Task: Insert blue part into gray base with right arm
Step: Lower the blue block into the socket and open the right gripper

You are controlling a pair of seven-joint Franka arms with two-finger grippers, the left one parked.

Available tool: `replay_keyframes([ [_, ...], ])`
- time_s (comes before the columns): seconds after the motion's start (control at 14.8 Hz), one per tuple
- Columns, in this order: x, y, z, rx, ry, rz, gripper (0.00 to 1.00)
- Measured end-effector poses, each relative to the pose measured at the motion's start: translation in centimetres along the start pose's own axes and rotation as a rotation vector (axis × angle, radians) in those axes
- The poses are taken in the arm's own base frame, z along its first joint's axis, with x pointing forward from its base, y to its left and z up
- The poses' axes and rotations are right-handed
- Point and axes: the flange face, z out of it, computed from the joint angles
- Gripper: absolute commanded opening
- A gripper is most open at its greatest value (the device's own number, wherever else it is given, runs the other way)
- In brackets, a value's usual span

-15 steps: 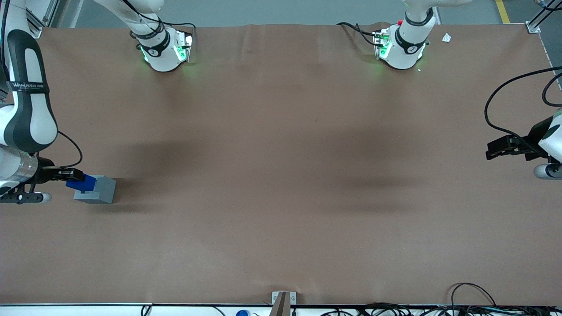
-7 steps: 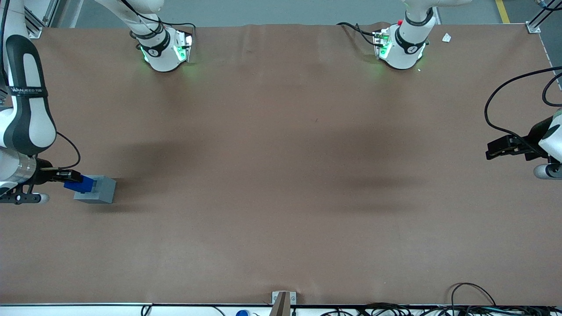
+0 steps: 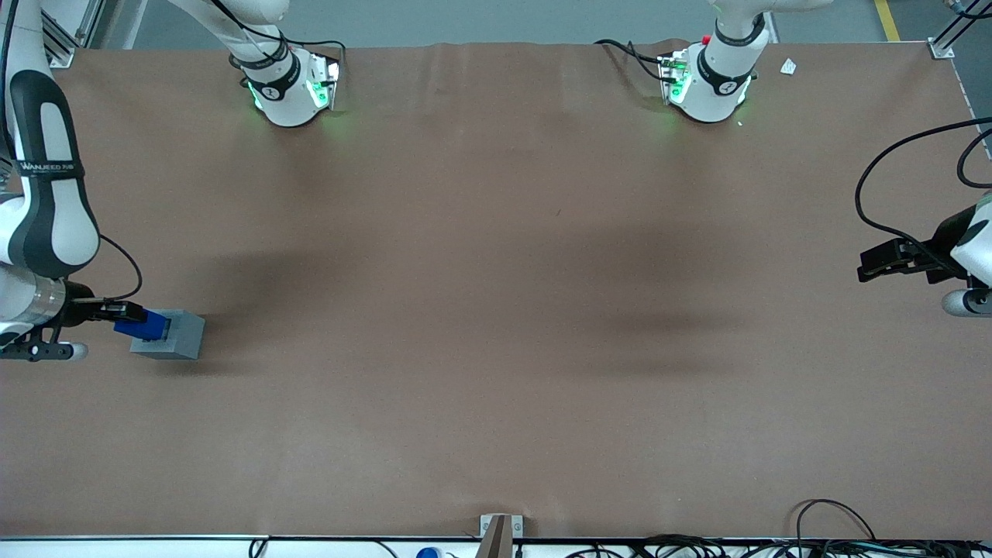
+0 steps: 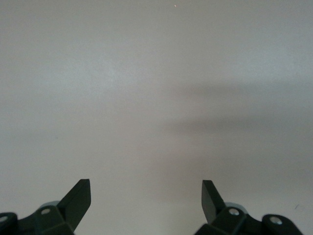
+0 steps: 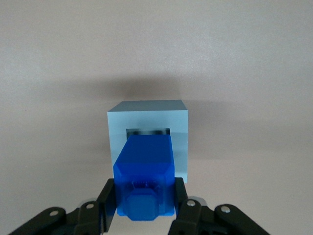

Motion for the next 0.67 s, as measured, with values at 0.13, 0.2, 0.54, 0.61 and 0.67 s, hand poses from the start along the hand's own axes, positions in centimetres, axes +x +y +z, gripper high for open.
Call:
replay_keyframes([
  [0.13,0.04,-0.14,0.05,0.001,0.0,-0.002,0.09],
  [0.2,0.05,-0.17,0.11,0.001,-0.001,-0.003,0.09],
  [0.54,0.13,-0.17,0.55,0.002,-0.005,-0.003,0.09],
  [0.61,0.18,-0.16,0.58,0.002,-0.002,-0.003,0.09],
  [0.67,0.2,-0.16,0.62,0.001,-0.001,-0.003,0.09],
])
